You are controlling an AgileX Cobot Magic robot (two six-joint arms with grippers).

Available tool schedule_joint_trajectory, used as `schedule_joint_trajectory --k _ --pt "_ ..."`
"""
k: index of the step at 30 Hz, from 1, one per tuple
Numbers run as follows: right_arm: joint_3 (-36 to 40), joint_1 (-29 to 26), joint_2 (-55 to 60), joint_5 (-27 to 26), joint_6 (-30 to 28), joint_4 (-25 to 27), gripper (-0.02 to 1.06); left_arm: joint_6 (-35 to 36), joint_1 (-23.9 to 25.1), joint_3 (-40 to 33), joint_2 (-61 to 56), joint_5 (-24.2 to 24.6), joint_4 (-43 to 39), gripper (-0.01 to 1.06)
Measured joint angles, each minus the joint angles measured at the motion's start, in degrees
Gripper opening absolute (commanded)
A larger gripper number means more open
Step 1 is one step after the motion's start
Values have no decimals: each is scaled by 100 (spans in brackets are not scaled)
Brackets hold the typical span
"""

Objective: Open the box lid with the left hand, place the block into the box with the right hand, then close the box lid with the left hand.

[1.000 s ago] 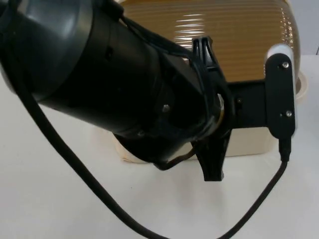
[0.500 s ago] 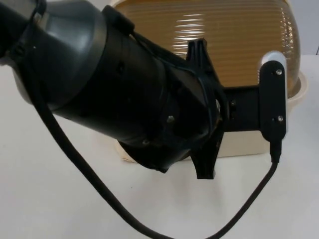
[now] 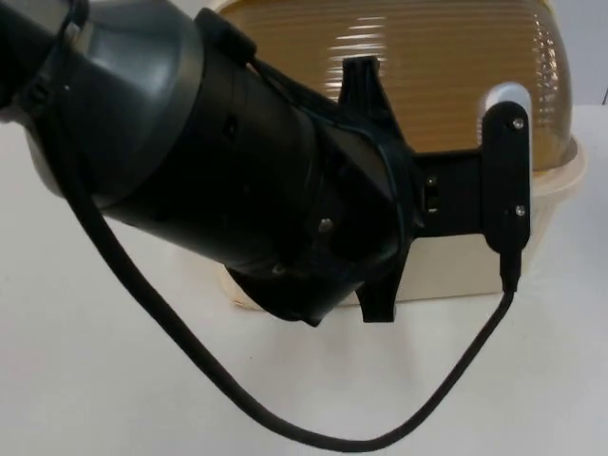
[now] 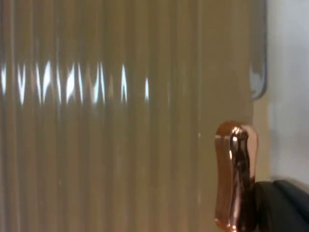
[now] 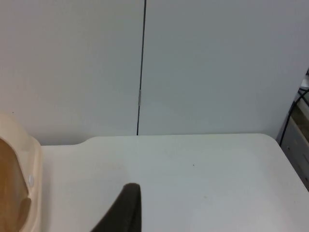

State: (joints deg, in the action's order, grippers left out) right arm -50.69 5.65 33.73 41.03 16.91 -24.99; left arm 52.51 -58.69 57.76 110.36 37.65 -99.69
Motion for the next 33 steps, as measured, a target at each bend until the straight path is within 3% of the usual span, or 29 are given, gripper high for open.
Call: schedule_joint_trajectory --k 7,24,33 --pt "0 0 0 0 0 0 104 0 55 51 0 28 0 0" --pt "0 0 0 0 0 0 104 -449 987 1185 12 73 -13 0" --pt "0 0 0 0 0 0 104 -459 1270 1247 12 -86 -12 0"
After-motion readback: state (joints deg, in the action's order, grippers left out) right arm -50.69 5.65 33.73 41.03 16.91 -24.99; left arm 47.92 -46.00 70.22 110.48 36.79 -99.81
